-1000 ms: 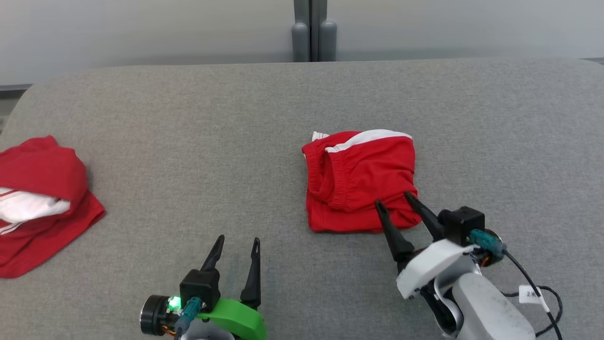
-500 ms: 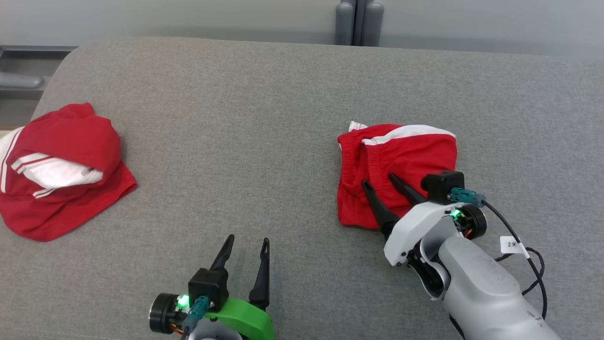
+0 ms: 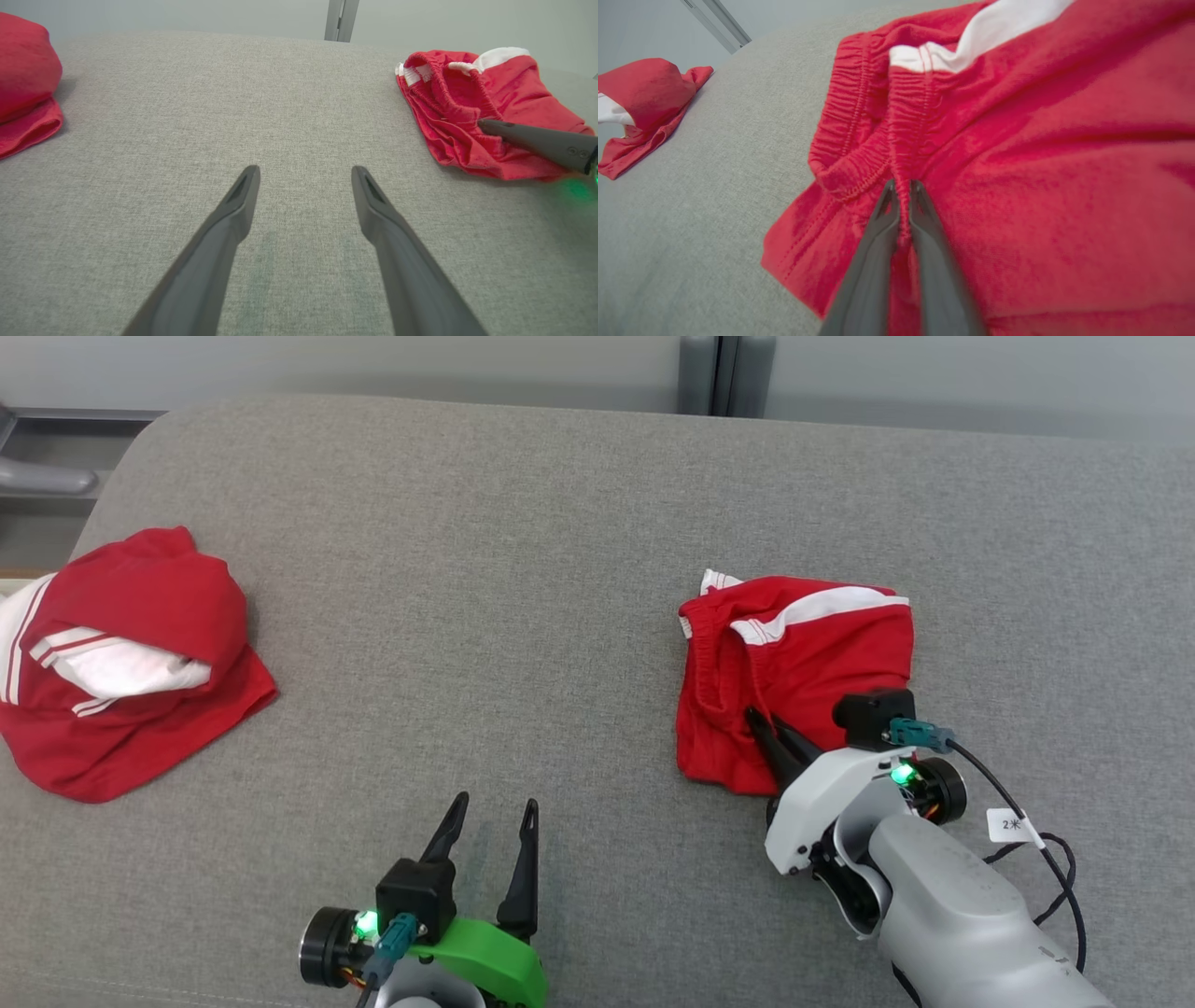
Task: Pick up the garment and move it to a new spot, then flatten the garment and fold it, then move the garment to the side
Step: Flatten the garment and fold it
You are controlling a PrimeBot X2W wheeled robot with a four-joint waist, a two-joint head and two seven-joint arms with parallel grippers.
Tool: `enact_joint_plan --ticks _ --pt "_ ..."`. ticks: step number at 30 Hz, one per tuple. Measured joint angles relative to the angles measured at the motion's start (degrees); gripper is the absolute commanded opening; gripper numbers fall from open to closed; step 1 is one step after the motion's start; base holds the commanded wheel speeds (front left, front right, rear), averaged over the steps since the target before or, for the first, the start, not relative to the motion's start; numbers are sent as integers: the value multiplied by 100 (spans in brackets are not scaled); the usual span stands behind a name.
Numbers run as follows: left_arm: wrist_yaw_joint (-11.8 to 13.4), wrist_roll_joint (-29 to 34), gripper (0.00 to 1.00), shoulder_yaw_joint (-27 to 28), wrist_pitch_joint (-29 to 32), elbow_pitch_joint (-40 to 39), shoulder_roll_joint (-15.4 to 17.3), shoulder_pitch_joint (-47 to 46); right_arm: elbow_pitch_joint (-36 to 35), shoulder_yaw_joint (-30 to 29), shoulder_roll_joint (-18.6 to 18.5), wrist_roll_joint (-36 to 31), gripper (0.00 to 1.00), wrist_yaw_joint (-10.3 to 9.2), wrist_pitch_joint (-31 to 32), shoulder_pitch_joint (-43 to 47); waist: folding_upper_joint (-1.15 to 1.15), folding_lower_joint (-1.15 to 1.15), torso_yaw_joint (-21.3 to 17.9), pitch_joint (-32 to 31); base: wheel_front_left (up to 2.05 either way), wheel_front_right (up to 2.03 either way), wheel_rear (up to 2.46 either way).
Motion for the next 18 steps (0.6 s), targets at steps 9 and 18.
enact_joint_plan --ticks 9,18 --pt "-10 12 100 -3 1 8 0 -1 -272 172 -2 155 0 0 -127 -72 0 0 0 -71 0 0 0" --pt "-37 24 100 -90 0 9 0 5 -615 385 0 74 4 0 -149 -181 0 0 138 -105 0 0 0"
